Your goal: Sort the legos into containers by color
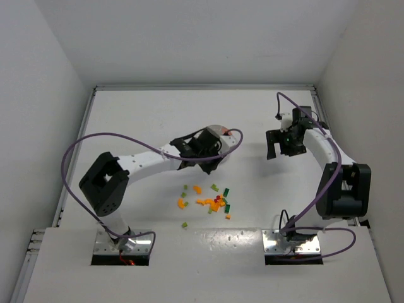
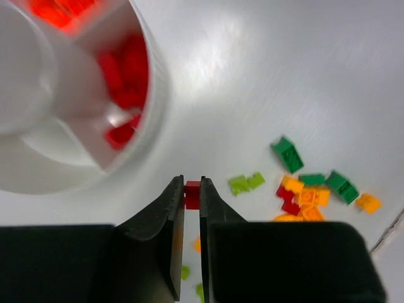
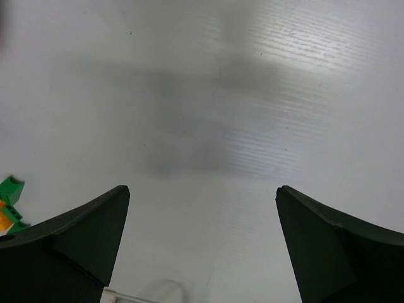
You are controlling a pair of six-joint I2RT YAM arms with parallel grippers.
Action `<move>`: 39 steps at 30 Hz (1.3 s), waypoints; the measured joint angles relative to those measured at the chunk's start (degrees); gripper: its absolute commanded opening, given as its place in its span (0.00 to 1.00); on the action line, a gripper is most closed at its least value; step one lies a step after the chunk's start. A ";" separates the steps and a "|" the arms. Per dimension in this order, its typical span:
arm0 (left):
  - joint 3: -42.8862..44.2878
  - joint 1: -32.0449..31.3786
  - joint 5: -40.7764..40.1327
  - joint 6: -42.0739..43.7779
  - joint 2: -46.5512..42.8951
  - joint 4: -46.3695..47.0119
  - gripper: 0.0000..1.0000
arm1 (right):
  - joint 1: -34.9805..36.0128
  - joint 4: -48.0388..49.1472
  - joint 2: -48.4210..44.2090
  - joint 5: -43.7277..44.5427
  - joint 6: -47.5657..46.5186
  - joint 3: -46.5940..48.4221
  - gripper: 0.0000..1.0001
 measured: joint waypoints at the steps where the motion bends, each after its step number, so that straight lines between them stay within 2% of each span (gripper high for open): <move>1: 2.40 0.50 0.22 0.83 -0.94 -0.87 0.00 | 0.00 0.11 -0.90 -0.96 -0.35 -0.90 1.00; 7: 11.96 4.15 1.53 3.54 -2.45 -2.69 0.00 | 0.02 -1.40 -1.14 -3.15 -2.62 -0.20 1.00; 10: 13.22 6.16 2.71 4.33 -2.14 -4.63 0.00 | -0.07 -2.71 1.09 -2.32 -3.65 2.99 1.00; 16: 16.65 9.33 5.88 5.33 3.17 -7.58 0.00 | -0.15 -3.02 0.98 -0.76 -4.66 3.50 1.00; 27: 18.51 9.68 10.14 7.30 5.79 -9.90 0.00 | -0.15 -3.69 1.01 -0.31 -4.74 3.58 1.00; 35: 20.76 9.66 10.56 7.54 9.84 -9.90 0.10 | -0.15 -3.91 1.36 -0.24 -4.81 4.70 1.00; 36: 20.90 9.66 10.56 7.54 10.40 -9.92 0.17 | -0.15 -3.93 1.46 -0.20 -4.83 4.79 1.00; 39: 21.24 9.66 10.56 7.91 11.45 -10.23 0.32 | -0.15 -4.00 1.79 -0.07 -4.83 4.79 1.00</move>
